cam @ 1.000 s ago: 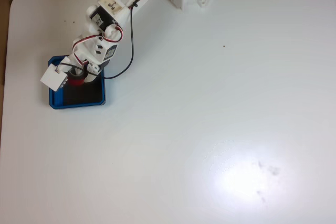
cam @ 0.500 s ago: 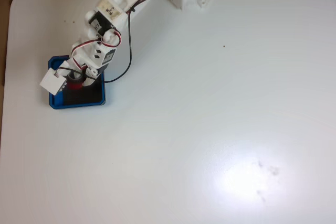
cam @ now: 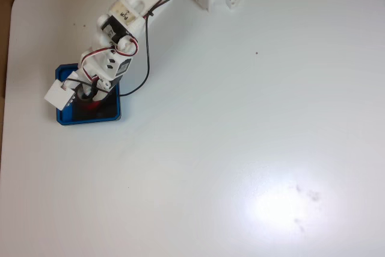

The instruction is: Pick the red roll and drop it in the blue box

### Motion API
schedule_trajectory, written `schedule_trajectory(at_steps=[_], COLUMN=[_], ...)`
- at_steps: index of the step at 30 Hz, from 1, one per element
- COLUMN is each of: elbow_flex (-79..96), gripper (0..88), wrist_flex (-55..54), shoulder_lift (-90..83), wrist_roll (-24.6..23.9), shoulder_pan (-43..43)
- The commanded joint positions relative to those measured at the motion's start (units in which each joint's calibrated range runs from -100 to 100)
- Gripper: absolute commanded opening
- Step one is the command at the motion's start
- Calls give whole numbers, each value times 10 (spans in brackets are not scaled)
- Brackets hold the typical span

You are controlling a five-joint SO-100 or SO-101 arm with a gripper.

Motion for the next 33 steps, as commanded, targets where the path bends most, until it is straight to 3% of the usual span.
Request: schedule_trajectory(at_steps=[1,11,21,33], elbow_flex=[-35,10,255,428], gripper=[93,98,98,99], wrist_flex=[-8,-8,-13,-14], shoulder_lift=[-8,-61,-297,-536], wrist_roll=[1,1,3,3], shoulder_pan=[13,16,1,-31])
